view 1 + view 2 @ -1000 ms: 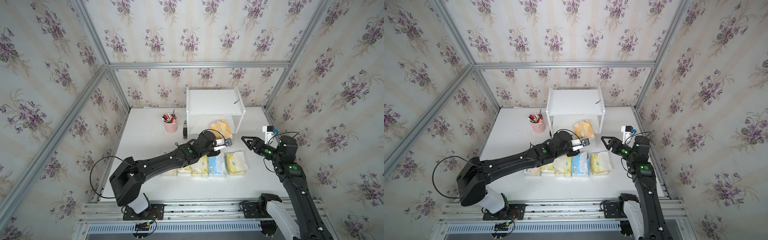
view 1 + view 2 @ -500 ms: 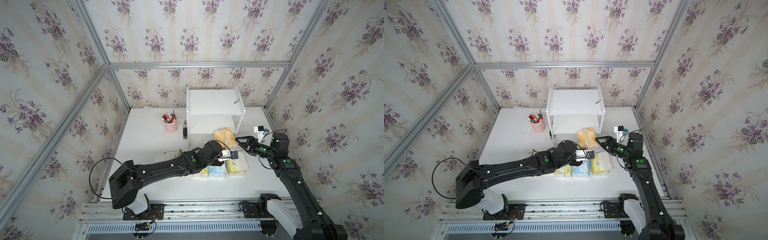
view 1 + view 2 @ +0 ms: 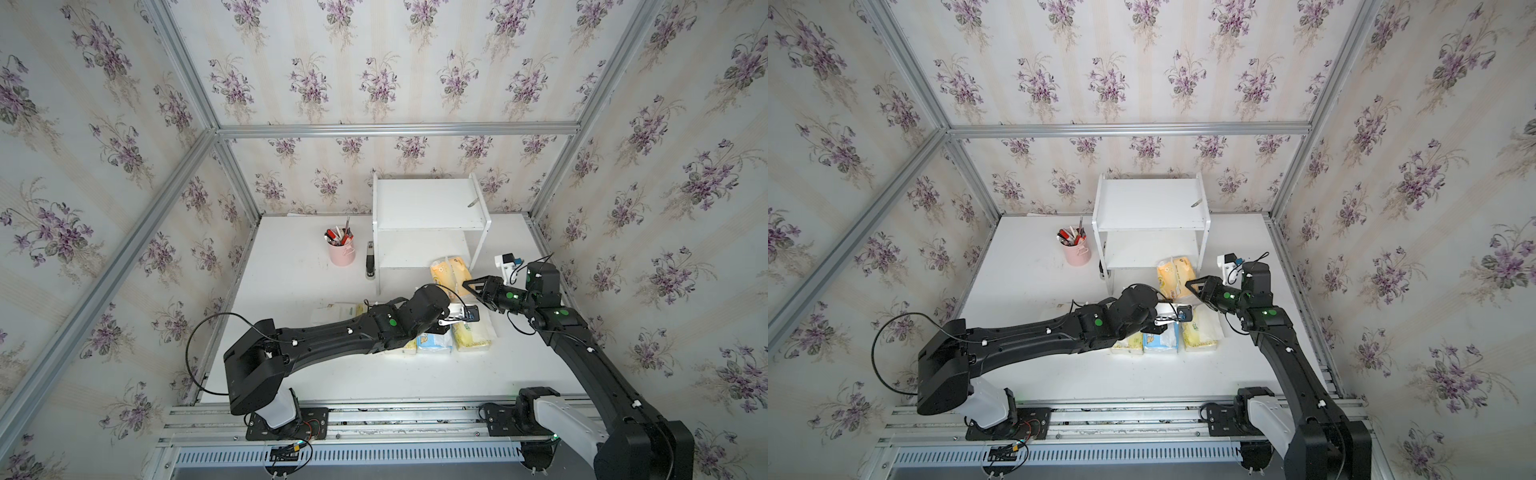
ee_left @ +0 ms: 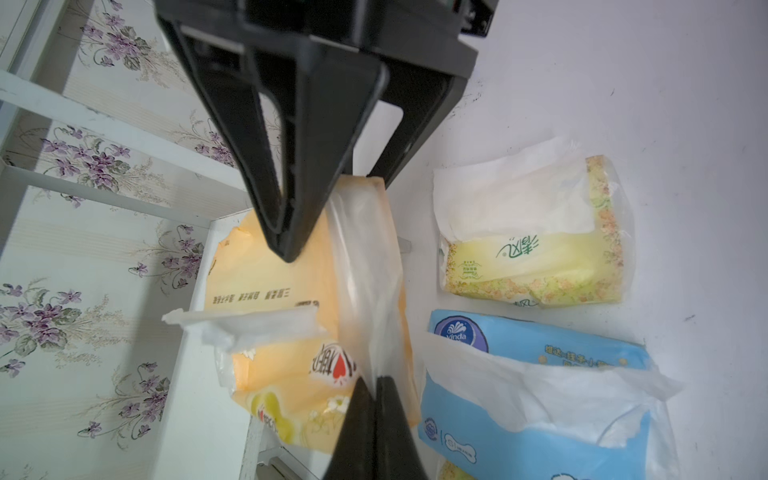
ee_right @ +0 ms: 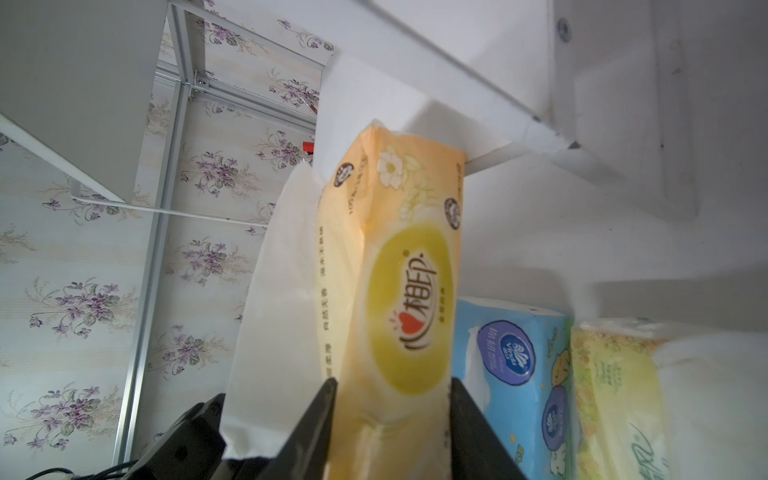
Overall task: Remove the tissue boxes from the shelf
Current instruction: Pick up a box of tissues from the shelf.
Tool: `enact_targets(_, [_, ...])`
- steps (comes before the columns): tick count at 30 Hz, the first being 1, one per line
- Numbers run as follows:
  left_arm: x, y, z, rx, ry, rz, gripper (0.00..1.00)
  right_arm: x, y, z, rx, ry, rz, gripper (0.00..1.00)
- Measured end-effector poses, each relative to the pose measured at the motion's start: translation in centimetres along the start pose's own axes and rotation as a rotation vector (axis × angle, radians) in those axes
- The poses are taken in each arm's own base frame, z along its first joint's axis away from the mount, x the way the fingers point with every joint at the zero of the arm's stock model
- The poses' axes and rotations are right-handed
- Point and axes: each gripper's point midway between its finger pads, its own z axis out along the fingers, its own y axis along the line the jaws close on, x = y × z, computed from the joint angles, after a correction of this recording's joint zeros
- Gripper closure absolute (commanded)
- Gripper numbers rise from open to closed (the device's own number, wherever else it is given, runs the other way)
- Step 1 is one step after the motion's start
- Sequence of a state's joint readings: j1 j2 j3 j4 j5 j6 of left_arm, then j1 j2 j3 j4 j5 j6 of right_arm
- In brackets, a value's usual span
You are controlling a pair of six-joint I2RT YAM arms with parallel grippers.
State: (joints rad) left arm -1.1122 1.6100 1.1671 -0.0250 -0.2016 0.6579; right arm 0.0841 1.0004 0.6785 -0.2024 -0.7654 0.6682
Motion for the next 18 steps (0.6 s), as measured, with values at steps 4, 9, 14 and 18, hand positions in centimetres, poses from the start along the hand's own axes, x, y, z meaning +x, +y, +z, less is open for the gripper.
enact_targets(4, [-0.5,0.2,-0.1,0.001,-0.019,-0.004,0.83,-0.4,0.4,-0.7,0.035,-0.021,-0.037,0.87])
enact_targets(9, [-1.2,0.9,-1.2,-0.008,-0.049,-0.024,0.49,-1.2,0.4,-2.2,0.116,-0.074,-0.095,0.95])
enact_targets(14, [-1.3,2.3,-3.3,-0.038,-0.082,-0.068,0.33,-1.5,-0.1,-3.8,0.214,-0.106,-0.134,0.97])
enact_targets(18, [0.4,4.7,-4.9,-0.090,-0.076,-0.137,0.30,-2.2,-1.0,-5.8,0.347,-0.162,-0.148,0.98])
